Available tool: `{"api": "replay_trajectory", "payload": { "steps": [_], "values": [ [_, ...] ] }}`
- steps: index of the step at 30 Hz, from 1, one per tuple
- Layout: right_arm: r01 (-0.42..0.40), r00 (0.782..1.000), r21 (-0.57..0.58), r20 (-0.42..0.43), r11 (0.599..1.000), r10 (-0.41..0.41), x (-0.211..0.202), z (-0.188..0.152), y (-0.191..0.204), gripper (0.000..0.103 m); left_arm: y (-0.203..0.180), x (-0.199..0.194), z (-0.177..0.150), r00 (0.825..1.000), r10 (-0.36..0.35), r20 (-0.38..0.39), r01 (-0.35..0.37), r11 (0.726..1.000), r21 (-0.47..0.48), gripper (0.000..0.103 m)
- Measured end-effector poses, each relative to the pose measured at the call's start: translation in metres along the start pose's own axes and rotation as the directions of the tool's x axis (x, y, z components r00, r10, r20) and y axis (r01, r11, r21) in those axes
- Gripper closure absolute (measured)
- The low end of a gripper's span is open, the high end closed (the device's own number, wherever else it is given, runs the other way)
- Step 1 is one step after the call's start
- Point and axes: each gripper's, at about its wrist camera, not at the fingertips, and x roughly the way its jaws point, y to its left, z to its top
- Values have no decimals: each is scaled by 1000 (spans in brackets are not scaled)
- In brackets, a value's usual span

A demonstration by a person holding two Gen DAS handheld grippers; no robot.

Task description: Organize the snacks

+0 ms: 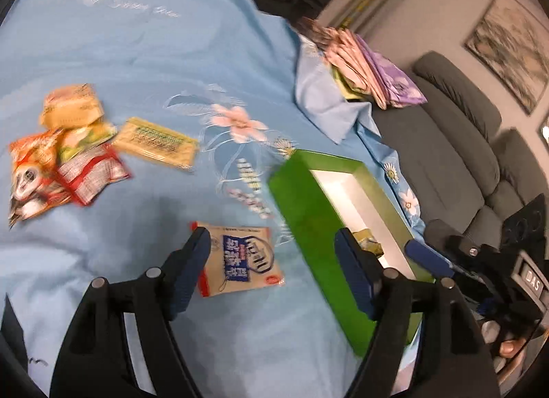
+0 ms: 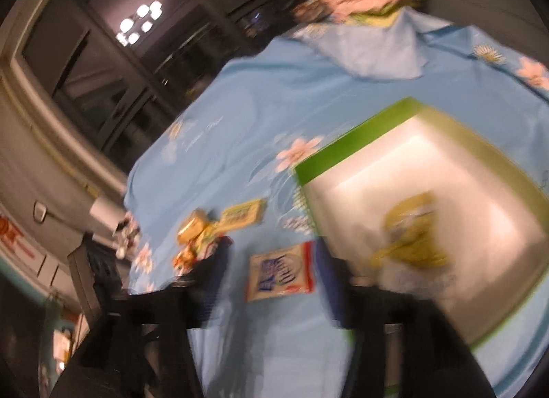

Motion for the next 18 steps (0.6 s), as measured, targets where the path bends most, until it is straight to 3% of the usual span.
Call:
{"api": "replay_trajectory", "payload": {
  "steps": [3,6,10,14,18],
  "values": [
    [-53,997,6,-48,999,53,20,-4,13,27,29,-11,-1,1000,10,-5,-10,996,-86,16],
    [-65,989,17,-131,998,67,47,-9,22,26,53,-10,-4,998,37,-44,-43,988,-146,15],
    [-86,970,58,-223,995,97,77,-15,23,26,77,-1,-14,985,-94,-146,58,971,-230,15],
    [104,956,12,-277,994,-97,102,-17,21,26,71,4,-16,980,-98,-172,62,978,-200,15],
    [139,944,-8,-300,990,-135,122,-15,20,26,67,26,-18,966,-143,-215,104,977,-185,12]
  ]
}}
